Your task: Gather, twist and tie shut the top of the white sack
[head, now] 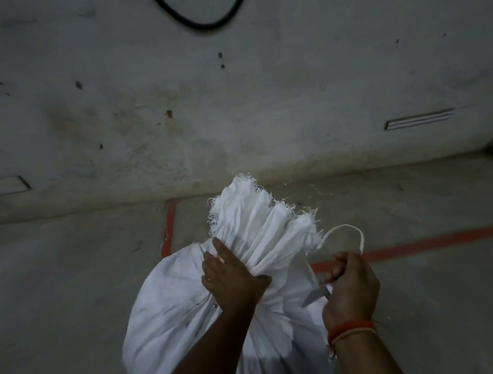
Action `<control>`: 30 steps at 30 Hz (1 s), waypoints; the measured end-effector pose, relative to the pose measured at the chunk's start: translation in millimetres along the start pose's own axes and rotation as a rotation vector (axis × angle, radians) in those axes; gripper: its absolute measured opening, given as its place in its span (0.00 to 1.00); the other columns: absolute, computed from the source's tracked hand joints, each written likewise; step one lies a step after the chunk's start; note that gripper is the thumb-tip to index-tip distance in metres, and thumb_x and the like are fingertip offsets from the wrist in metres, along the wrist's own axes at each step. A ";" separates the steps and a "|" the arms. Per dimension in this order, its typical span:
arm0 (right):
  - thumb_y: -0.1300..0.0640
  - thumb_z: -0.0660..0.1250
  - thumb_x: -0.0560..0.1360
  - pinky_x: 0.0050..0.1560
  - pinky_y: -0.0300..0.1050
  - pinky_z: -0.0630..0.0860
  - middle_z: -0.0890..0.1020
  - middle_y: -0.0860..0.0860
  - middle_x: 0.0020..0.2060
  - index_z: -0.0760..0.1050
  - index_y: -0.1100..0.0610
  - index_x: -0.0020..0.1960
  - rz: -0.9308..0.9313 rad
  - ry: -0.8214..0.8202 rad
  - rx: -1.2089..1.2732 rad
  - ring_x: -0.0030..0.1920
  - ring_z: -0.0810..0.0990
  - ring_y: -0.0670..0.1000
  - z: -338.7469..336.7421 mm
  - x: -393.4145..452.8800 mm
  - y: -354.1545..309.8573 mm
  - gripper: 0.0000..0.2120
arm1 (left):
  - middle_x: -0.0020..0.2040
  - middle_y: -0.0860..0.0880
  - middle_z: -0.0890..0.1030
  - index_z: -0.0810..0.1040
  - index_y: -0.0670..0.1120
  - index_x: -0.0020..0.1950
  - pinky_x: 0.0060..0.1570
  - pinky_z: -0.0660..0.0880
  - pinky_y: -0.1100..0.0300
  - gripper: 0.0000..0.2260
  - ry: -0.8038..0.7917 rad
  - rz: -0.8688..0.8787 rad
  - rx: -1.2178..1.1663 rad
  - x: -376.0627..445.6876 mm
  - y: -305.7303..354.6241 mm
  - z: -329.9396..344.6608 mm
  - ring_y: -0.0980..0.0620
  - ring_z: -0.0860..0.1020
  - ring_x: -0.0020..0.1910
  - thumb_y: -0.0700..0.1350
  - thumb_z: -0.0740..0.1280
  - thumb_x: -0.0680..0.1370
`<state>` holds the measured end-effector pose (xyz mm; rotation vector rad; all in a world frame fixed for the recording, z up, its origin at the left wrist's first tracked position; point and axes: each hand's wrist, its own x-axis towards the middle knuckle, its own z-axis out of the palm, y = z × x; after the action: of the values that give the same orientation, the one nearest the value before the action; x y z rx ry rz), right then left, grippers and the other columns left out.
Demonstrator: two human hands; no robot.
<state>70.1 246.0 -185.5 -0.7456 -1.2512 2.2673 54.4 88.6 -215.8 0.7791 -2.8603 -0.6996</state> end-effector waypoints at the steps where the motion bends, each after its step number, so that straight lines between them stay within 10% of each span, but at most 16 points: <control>1: 0.61 0.58 0.79 0.27 0.42 0.66 0.68 0.46 0.18 0.73 0.59 0.37 -0.019 -0.004 -0.006 0.20 0.66 0.47 0.8 0.4 1.7 0.13 | 0.75 0.38 0.64 0.40 0.44 0.80 0.70 0.67 0.43 0.65 0.017 -0.002 0.009 3.8 -0.5 3.3 0.38 0.66 0.73 0.64 0.78 0.59; 9: 0.57 0.57 0.77 0.33 0.44 0.65 0.67 0.52 0.26 0.67 0.53 0.29 -0.054 0.077 0.056 0.22 0.67 0.49 0.0 15.7 5.0 0.18 | 0.55 0.45 0.84 0.78 0.47 0.62 0.54 0.75 0.58 0.16 0.024 -0.111 -0.315 39.4 -11.3 10.1 0.44 0.83 0.55 0.52 0.68 0.77; 18: 0.58 0.53 0.83 0.24 0.36 0.66 0.69 0.44 0.20 0.67 0.54 0.37 -0.165 0.118 0.165 0.21 0.67 0.45 14.9 16.2 9.9 0.16 | 0.55 0.46 0.78 0.75 0.39 0.66 0.56 0.68 0.60 0.17 0.094 -0.200 -1.006 48.5 -23.6 -2.1 0.47 0.77 0.60 0.39 0.71 0.78; 30: 0.62 0.55 0.76 0.28 0.38 0.66 0.66 0.46 0.20 0.66 0.51 0.34 0.498 -0.077 0.228 0.20 0.65 0.47 54.6 9.1 48.6 0.13 | 0.57 0.42 0.84 0.83 0.38 0.54 0.68 0.73 0.40 0.12 -0.047 -0.176 -1.212 46.4 -34.9 -7.4 0.44 0.81 0.59 0.44 0.73 0.76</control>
<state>22.4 193.5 -205.3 -0.9743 -0.8821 2.7993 31.8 35.7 -226.4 0.7329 -1.7764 -2.1054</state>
